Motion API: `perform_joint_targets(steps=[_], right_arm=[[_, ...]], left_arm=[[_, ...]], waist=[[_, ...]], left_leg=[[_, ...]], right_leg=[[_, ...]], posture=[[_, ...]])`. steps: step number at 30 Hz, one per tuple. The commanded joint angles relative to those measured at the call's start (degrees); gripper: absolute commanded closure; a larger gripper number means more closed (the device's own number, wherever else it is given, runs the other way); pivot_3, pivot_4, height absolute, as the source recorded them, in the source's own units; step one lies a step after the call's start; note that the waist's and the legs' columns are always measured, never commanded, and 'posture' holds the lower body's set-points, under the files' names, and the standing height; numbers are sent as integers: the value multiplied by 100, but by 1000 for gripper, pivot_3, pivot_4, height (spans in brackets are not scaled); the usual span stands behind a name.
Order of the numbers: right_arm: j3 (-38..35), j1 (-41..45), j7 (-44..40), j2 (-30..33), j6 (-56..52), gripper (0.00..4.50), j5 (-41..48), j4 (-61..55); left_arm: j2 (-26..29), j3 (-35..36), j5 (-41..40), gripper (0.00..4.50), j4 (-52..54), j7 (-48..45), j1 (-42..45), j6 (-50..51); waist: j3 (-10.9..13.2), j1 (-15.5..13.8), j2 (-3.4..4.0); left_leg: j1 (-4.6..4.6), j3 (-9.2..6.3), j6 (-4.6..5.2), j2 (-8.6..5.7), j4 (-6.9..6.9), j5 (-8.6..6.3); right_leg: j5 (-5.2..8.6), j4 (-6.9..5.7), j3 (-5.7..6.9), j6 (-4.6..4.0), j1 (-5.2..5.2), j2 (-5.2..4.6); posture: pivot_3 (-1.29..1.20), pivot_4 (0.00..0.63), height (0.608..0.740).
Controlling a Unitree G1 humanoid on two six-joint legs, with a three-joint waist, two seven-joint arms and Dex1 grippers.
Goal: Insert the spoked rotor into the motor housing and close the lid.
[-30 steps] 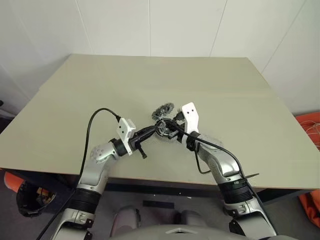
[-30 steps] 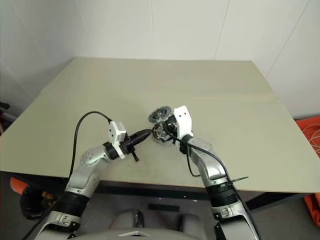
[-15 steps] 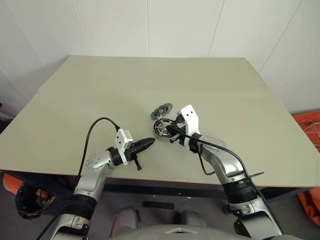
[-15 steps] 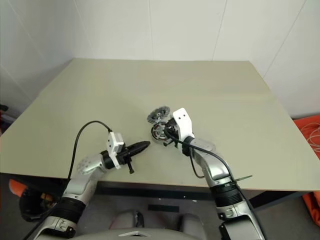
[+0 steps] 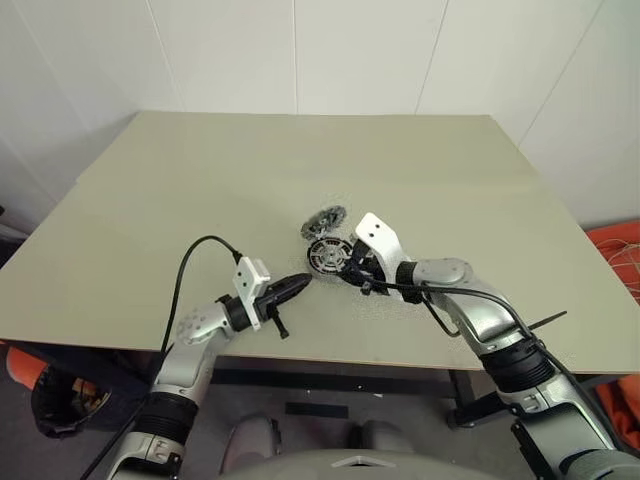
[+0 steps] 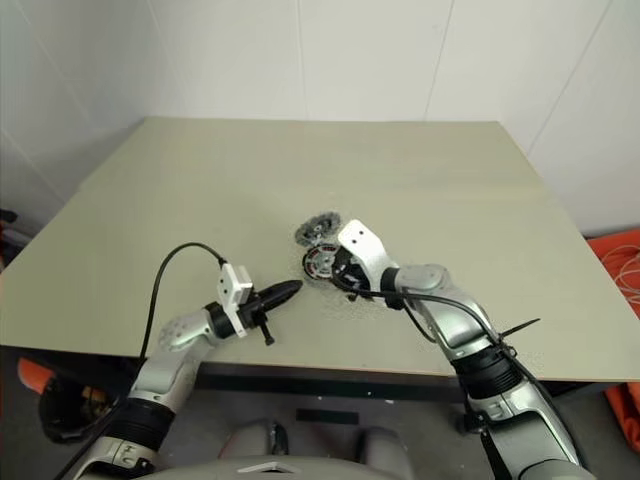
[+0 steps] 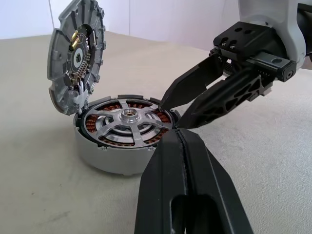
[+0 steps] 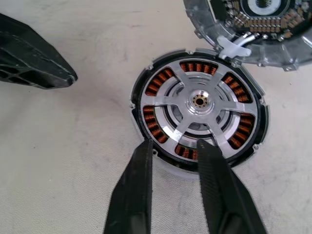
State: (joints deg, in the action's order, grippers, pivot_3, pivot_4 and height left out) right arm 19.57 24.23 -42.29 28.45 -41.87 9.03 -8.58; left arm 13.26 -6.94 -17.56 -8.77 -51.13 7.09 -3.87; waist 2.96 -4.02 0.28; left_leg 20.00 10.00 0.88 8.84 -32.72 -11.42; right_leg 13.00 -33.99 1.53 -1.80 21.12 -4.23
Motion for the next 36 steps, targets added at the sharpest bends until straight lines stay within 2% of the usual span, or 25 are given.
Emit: perform_joint_targets(steps=[1, 10, 17, 36], right_arm=[[146, 214, -256, 133, 217, 1972, -103, -164], [421, 643, -931, 457, 588, 1972, -274, -167], [768, 805, -1555, 804, 1344, 1972, -666, 160], [718, 1155, -1623, 290, 2170, 1972, -1267, 1503]], left_arm=[[5, -24, 1, 4500, 296, 102, 90, 127], [0, -90, -26, 4500, 679, 284, 148, 491], [8, -117, -69, 4500, 954, 412, 139, 750], [18, -132, -108, 4500, 1329, 562, 139, 1175]], waist=[[0, -3, 0], [2, -5, -3], [4, -2, -5], [6, 3, -7]], left_leg=[[0, 0, 1, 0, -1, 0], [1, 0, 11, 1, -35, -6], [-4, -2, 5, 5, -47, -2], [7, -1, 10, 4, -48, -5]], right_leg=[[0, 0, 0, 0, 0, 0], [5, -56, -5, -8, 11, -1], [6, -75, -5, -8, 13, -1], [6, -75, -5, -13, 21, -1]], posture=[[0, 0, 740], [0, 0, 740], [0, 0, 740], [0, 0, 740]])
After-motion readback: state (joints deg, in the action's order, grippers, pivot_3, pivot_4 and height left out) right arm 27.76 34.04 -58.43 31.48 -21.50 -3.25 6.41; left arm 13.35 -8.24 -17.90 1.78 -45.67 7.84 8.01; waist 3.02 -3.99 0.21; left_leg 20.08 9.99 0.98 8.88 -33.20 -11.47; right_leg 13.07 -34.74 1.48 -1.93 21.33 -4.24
